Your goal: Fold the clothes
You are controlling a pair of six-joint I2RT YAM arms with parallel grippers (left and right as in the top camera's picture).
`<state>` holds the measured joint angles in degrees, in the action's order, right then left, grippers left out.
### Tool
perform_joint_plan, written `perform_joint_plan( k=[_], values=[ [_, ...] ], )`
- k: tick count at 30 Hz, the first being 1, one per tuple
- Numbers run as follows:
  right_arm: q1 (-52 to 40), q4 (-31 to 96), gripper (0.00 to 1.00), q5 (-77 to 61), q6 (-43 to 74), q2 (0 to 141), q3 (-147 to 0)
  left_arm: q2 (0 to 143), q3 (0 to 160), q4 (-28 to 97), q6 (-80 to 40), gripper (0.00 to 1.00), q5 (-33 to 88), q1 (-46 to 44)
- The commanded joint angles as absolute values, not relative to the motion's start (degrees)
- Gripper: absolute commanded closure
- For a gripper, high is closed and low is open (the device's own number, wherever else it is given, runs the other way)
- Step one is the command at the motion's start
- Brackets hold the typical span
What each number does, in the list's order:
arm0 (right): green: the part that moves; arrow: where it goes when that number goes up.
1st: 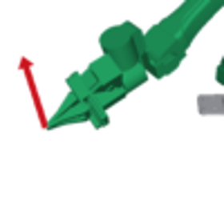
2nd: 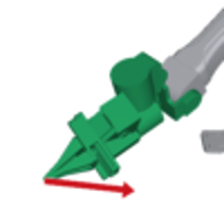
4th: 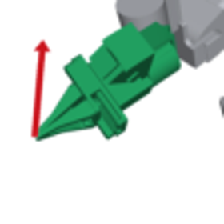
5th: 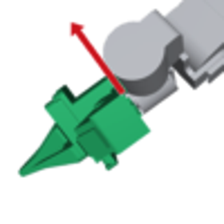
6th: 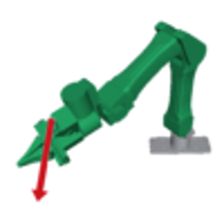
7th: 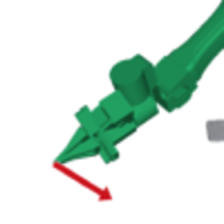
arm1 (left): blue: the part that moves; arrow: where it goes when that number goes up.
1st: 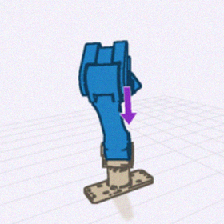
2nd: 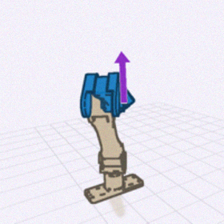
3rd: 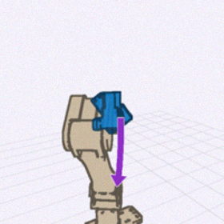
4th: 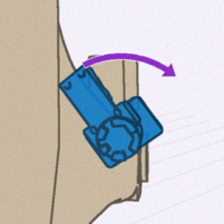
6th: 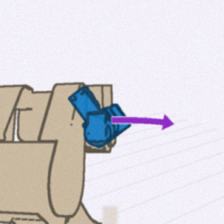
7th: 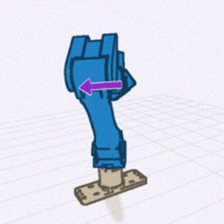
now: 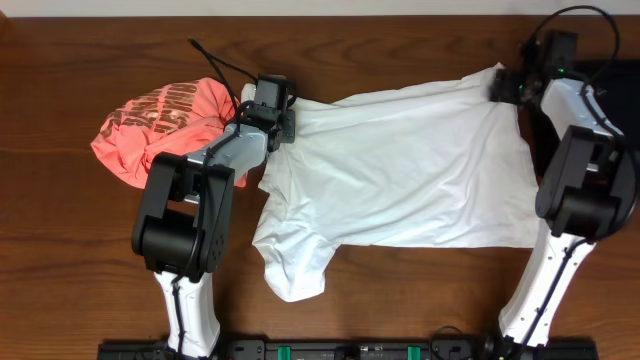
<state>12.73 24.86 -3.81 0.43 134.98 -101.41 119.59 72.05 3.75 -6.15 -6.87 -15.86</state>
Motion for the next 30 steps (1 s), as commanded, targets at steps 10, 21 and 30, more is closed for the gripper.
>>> perform_joint_plan(
  k=[10,21,30],
  values=[
    [13.76,29.93,0.01,-2.90,0.78,123.22,-102.37,121.01,70.87,6.81,-7.27,0.19,-7.14,-13.58],
    [13.76,45.65,0.01,-19.64,0.80,112.38,-102.37,102.08,70.89,18.44,-8.25,0.02,-3.27,-12.45],
    [13.98,67.53,0.01,-19.88,-0.54,111.28,-102.35,90.61,70.89,37.87,-12.58,0.02,9.69,-12.45]
  ],
)
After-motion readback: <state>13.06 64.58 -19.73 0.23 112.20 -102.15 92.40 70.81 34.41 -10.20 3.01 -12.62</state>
